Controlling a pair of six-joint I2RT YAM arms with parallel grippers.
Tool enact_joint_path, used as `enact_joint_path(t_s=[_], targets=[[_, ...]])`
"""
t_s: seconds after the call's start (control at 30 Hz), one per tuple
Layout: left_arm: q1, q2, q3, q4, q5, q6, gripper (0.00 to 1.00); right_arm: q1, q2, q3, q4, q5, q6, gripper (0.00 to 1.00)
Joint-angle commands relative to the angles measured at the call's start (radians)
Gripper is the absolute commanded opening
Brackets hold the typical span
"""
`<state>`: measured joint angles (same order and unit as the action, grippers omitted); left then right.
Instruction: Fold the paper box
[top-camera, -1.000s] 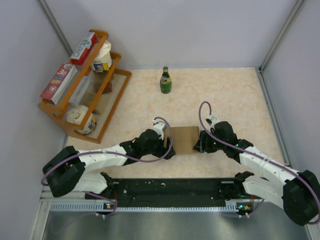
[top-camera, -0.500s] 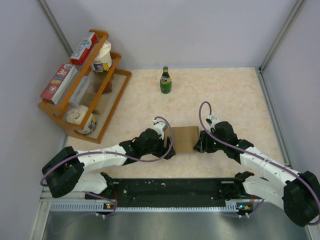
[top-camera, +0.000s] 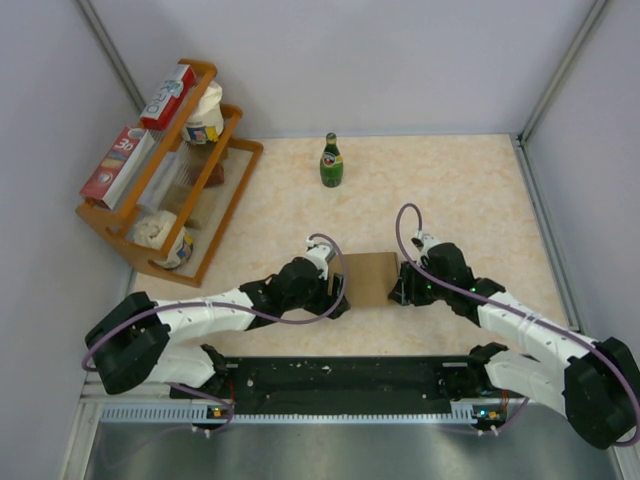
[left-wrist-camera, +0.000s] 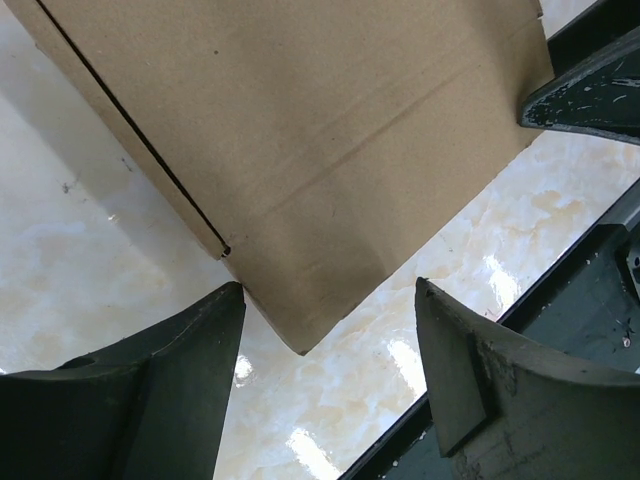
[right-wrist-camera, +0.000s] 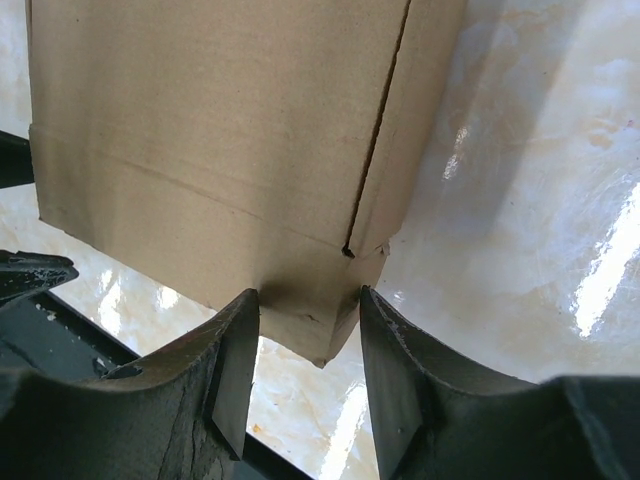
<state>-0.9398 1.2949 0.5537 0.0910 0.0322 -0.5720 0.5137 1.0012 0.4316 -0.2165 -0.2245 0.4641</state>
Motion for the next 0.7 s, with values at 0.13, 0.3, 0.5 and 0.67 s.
enact_joint_path(t_s=[0.13,0.3,0.5,0.67], targets=[[-0.004,0.032,0.029,0.038,-0.023,0.015,0.71,-0.009,0.019,-0.001,0.055,0.011,-0.001,0.43],[-0.004,0.041,0.028,0.026,-0.063,0.020,0.71,-0.009,0.043,-0.007,0.077,0.008,0.007,0.43],[-0.004,0.053,0.028,0.021,-0.080,0.024,0.71,-0.009,0.062,-0.005,0.089,0.010,0.008,0.42],[-0.004,0.069,0.029,0.021,-0.083,0.027,0.70,-0.009,0.074,-0.007,0.094,0.017,0.008,0.42]])
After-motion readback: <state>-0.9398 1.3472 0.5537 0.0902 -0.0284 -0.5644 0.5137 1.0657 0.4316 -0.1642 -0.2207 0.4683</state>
